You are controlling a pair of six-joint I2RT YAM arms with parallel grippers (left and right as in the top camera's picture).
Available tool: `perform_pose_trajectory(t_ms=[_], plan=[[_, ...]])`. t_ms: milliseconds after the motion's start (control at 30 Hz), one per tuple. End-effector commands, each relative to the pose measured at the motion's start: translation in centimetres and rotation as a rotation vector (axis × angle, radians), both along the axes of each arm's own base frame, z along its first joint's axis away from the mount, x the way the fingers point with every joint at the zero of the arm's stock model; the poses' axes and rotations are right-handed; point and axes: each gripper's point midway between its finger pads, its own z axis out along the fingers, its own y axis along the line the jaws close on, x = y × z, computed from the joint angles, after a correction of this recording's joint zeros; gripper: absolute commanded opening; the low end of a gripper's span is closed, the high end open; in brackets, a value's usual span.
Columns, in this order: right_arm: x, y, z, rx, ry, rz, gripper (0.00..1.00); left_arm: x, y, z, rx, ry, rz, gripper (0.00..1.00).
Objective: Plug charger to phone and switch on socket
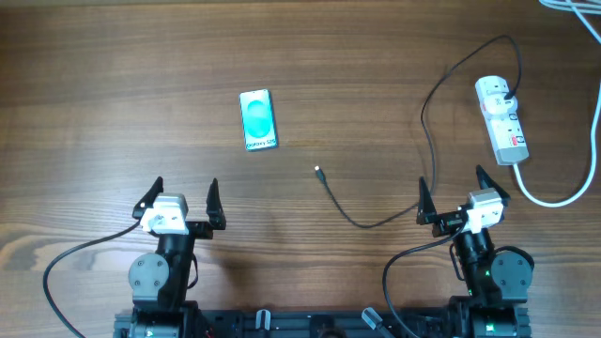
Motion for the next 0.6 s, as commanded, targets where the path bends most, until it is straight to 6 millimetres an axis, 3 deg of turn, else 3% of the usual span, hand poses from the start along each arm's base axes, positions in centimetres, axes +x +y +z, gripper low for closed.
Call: perform_pose_trajectory(t_ms=[0,133,200,333,433,567], plan=[[0.1,-0.2,0.0,0.014,0.002,-0.014,1.00,0.0,0.2,-0.2,0.019,0.004,0.006,1.00],[0.1,-0.2,0.0,0.014,0.002,-0.014,1.00,0.0,0.2,-0.2,0.020,0.003,0.008,1.00],[0.1,-0.2,0.0,0.014,0.002,-0.014,1.00,0.0,1.3,0.1,0.024,-0.005,0.069,1.00],[0.1,-0.2,0.0,0.014,0.002,-0.014,1.00,0.1,1.3,1.7,0.013,-0.069,0.071,1.00],[0.1,-0.2,0.0,0.014,0.002,-0.014,1.00,-0.4,0.0,4.5,-0.025,-0.131,-0.007,1.00],[0.1,-0.3,0.0,0.014,0.002,-0.014,1.00,-2.1,0.0,8.5,-0.123,-0.104,-0.002,1.00]])
